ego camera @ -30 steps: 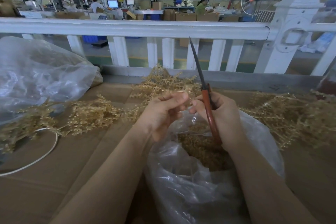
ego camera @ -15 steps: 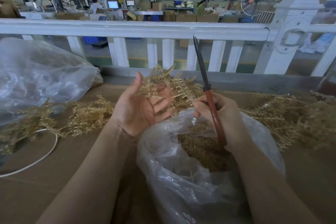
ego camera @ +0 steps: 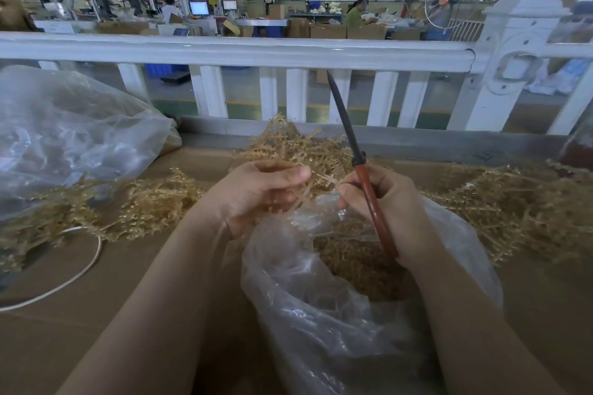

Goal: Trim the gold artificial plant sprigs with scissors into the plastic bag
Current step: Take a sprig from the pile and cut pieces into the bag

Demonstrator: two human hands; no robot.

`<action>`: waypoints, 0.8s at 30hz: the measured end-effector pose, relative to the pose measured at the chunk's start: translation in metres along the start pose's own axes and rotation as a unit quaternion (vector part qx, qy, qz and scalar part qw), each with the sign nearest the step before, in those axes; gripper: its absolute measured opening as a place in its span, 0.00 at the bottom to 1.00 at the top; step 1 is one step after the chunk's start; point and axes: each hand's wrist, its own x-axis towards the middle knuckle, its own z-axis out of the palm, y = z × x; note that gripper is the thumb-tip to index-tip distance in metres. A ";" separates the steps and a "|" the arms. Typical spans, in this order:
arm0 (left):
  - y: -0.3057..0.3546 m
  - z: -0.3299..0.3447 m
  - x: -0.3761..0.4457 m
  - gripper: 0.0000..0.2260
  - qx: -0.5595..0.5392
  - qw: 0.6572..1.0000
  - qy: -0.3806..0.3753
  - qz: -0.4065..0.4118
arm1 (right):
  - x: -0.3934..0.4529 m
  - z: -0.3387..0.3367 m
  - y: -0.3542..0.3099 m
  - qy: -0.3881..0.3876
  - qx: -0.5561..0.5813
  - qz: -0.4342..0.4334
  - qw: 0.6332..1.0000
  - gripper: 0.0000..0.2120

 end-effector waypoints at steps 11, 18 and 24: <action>-0.004 0.021 0.007 0.03 -0.049 0.990 0.085 0.098 | 0.002 0.000 0.004 0.002 -0.059 0.004 0.998 0.04; -0.003 0.019 0.006 0.08 -0.014 0.986 0.108 0.129 | 0.003 0.004 0.008 0.048 -0.117 -0.020 0.992 0.09; 0.000 0.011 0.006 0.06 0.061 0.979 0.124 0.150 | 0.000 0.003 0.008 0.032 -0.293 -0.023 0.955 0.33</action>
